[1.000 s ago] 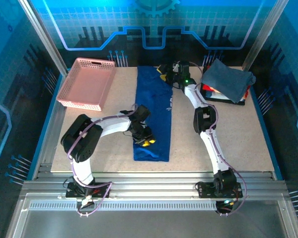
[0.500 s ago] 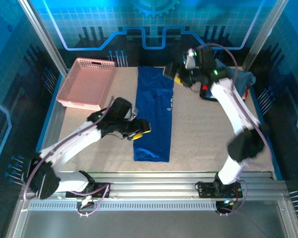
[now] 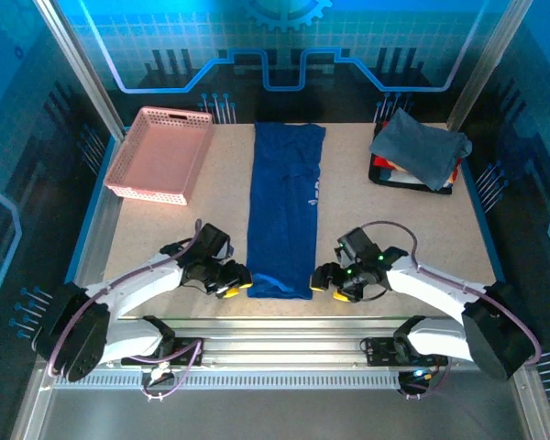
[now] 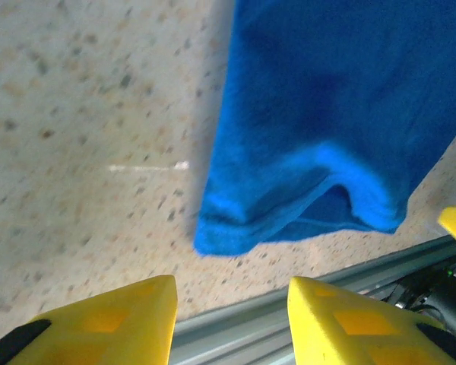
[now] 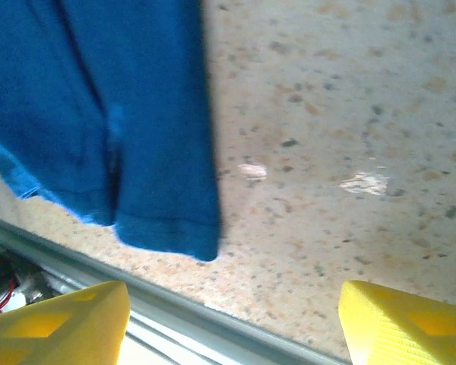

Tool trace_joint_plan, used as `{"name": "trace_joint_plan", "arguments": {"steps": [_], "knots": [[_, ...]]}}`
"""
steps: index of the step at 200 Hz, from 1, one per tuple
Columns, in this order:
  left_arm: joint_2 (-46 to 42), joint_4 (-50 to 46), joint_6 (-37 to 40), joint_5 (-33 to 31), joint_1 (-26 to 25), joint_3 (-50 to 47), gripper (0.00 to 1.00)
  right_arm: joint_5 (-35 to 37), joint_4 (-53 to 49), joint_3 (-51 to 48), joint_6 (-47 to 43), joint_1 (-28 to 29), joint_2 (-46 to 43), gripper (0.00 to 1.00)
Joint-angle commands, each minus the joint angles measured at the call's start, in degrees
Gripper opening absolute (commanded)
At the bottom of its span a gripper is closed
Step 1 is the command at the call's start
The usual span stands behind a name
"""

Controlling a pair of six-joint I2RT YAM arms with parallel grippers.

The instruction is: Fold and stack the t-shirts

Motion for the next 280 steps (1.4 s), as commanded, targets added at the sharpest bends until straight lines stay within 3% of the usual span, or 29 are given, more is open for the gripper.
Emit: {"name": "trace_joint_plan", "arguments": {"steps": [1, 57, 108, 159, 225, 280], "knots": [[2.4, 5.7, 0.7, 1.0, 0.4, -0.4, 0.43, 2.8, 9.3, -2.8, 4.3, 0.8, -1.0, 0.74], [8.3, 10.8, 0.3, 0.7, 0.4, -0.9, 0.38, 1.5, 18.4, -2.4, 4.4, 0.8, 7.2, 0.72], [13.7, 13.3, 0.2, 1.0, -0.9, -2.2, 0.31, 0.4, 19.5, 1.7, 5.4, 3.2, 14.1, 0.68], [9.8, 12.0, 0.6, 1.5, -0.9, -3.8, 0.0, 3.3, 8.2, 6.7, 4.9, 5.0, 9.6, 0.67], [7.8, 14.0, 0.7, 2.8, -0.9, -6.5, 0.0, 4.2, 4.8, 9.6, 5.7, 8.3, 13.3, 0.65], [7.2, 15.4, 0.3, 3.3, -0.9, -7.7, 0.0, 4.3, 5.7, 9.1, 6.5, 9.4, 18.1, 0.56]]}}
